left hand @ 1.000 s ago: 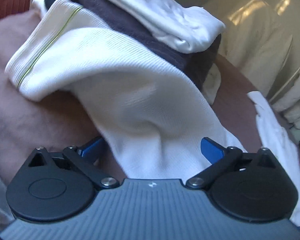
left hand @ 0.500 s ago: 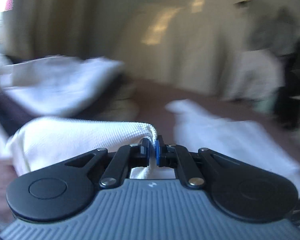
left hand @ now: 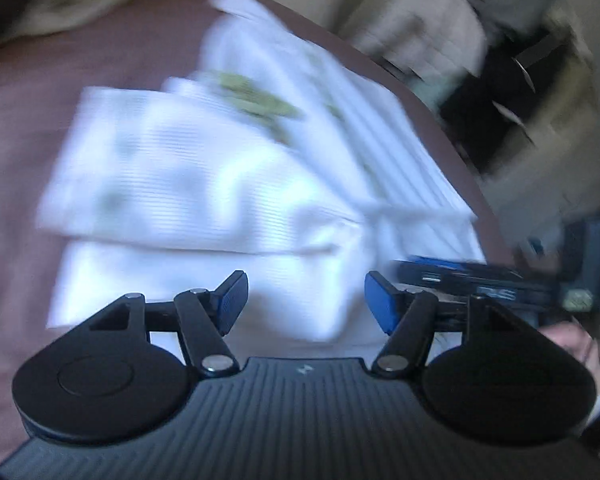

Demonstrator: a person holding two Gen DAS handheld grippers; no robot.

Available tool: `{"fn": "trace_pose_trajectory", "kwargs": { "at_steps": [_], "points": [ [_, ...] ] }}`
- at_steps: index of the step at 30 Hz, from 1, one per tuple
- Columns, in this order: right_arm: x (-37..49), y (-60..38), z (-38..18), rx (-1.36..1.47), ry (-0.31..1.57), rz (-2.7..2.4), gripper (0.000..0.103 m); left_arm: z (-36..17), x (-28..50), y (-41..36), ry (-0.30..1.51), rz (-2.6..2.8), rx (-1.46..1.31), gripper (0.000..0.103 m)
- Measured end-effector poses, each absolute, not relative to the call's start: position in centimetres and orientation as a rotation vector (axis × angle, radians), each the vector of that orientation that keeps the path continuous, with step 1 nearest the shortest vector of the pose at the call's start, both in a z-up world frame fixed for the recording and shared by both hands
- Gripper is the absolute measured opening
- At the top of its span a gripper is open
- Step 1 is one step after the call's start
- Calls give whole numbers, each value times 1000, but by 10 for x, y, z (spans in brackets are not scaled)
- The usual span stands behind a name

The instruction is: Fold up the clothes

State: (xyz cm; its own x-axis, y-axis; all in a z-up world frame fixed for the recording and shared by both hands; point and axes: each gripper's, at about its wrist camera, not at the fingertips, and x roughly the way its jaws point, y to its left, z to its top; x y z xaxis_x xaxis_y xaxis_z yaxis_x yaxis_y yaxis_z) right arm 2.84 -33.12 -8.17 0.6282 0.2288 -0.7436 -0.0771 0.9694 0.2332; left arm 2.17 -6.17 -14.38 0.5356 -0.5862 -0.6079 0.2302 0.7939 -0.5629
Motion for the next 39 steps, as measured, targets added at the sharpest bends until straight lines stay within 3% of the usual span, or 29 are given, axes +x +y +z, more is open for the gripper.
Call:
{"fn": "trace_pose_trajectory", "kwargs": {
  "at_steps": [4, 12, 21, 22, 23, 24, 25, 32, 39],
  "points": [
    [23, -298, -62, 34, 732, 278, 56, -154, 25, -21, 877, -357, -500, 64],
    [42, -192, -62, -412, 640, 453, 60, -168, 33, -12, 908, -326, -527, 64],
    [86, -149, -101, -536, 765, 504, 59, -183, 40, 23, 938, -351, -727, 61],
    [90, -146, -108, -552, 776, 496, 53, -183, 41, 24, 941, -348, -725, 61],
    [92, -145, -109, -548, 773, 486, 25, -184, 41, 25, 944, -344, -720, 61],
    [91, -148, -104, -521, 752, 472, 9, -186, 42, 27, 948, -339, -713, 60],
    [91, -151, -98, -493, 731, 458, 2, -187, 41, 29, 948, -340, -714, 60],
    [41, -240, -19, -245, 539, 123, 2, -186, 41, 26, 946, -346, -698, 60],
    [2, -352, -14, 32, 735, -127, 2, -181, 43, 25, 963, -344, -641, 59]
  ]
}}
